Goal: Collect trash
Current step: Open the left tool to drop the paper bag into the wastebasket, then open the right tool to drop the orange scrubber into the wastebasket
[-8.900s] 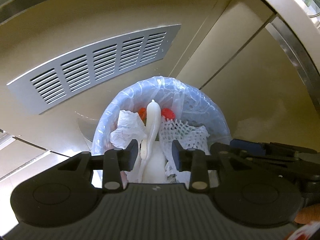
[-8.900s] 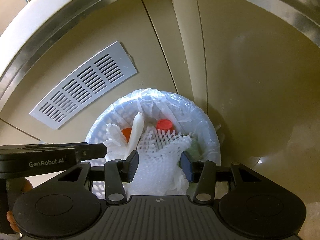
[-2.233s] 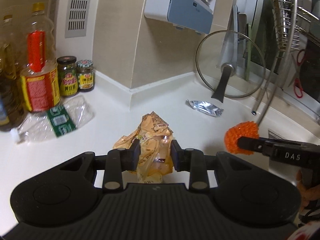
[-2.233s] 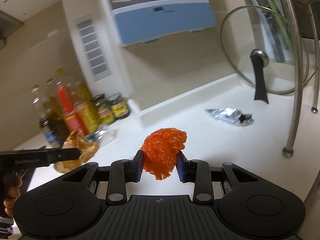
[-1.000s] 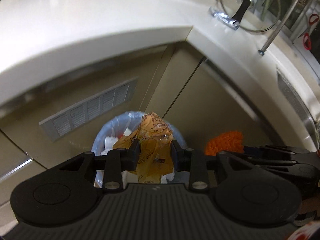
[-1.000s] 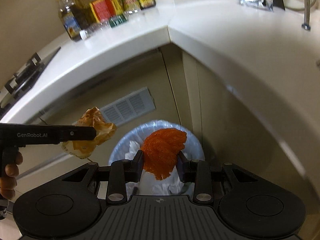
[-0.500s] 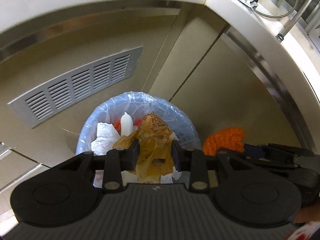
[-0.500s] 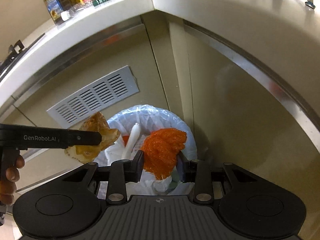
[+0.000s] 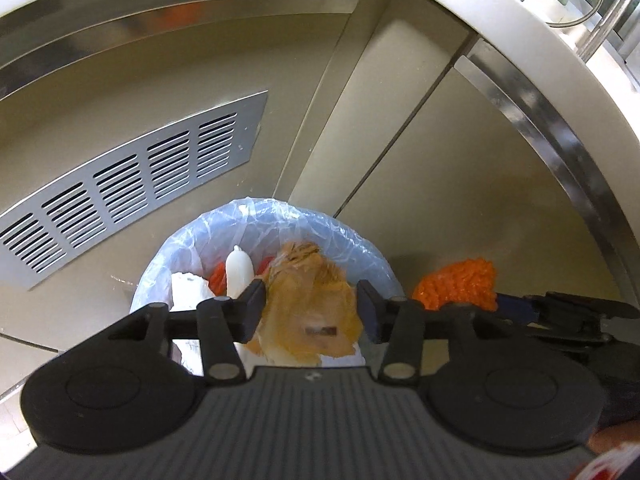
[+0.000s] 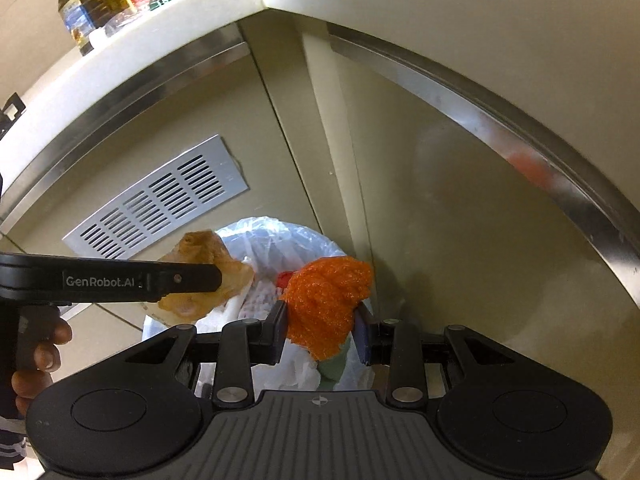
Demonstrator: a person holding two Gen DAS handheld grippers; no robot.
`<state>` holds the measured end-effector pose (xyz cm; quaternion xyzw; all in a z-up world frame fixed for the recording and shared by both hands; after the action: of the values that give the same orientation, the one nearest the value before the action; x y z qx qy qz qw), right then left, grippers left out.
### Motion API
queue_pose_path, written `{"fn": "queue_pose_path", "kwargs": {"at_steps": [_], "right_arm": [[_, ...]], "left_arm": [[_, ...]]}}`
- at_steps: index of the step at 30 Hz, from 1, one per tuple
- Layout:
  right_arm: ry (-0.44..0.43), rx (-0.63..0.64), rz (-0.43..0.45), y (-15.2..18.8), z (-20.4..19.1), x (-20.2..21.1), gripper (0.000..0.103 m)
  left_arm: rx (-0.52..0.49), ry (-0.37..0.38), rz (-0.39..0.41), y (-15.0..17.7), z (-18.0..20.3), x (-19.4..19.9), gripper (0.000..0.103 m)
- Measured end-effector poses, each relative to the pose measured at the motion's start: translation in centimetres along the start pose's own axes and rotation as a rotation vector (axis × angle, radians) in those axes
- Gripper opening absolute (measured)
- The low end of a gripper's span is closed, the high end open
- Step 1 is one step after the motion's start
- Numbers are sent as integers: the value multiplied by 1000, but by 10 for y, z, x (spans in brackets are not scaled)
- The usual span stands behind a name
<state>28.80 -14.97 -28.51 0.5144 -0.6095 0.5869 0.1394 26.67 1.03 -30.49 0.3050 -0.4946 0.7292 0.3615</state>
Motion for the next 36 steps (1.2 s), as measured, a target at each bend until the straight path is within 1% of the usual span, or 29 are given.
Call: {"fn": "queue_pose_path", "kwargs": {"at_steps": [3, 4, 7, 11, 15, 24, 27, 28, 29, 30, 32, 35, 36], "right_arm": [[-1, -2, -3, -1, 1, -2, 34], [-1, -4, -5, -1, 1, -3, 34], [-4, -8, -9, -1, 2, -4, 34], [-9, -8, -15, 0, 1, -5, 34], [-14, -8, -17, 0, -1, -4, 35], [-62, 30, -22, -1, -16, -13, 34], [-57, 47, -7, -5, -21, -17, 35], [-55, 45, -7, -6, -22, -19, 36], [-54, 41, -6, -8, -24, -21, 41], [-54, 36, 1, -9, -25, -22, 44], [-62, 32, 22, -13, -27, -23, 54], [-79, 32, 45, -17, -31, -21, 61], [-82, 38, 47, -17, -33, -21, 62]], "left_arm": [[-1, 7, 5, -1, 1, -2, 58], [-3, 7, 5, -1, 1, -2, 58], [-21, -5, 1, -1, 3, -3, 58], [-20, -1, -1, 0, 2, 0, 58], [-28, -17, 5, 1, 0, 5, 58], [8, -72, 19, 2, -19, 23, 58], [14, -81, 21, 3, -25, 27, 58], [17, -85, 21, 4, -27, 29, 58], [20, -88, 20, 5, -29, 30, 58], [24, -91, 20, 6, -31, 31, 58], [29, -95, 20, 8, -34, 32, 58], [33, -99, 21, 11, -38, 36, 58], [35, -99, 21, 12, -38, 37, 58]]}}
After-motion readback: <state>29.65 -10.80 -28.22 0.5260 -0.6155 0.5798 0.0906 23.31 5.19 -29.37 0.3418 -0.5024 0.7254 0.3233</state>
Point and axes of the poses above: each gripper's, at about its wrist camera, not at the fingertips, and x roughly against the way its jaws point, z to its right, y to its underside, the point moved 7 cm from there along -x, roughly the way its jaws point, and after that the axes turned 1 degree about y, right-handed, at the moved point
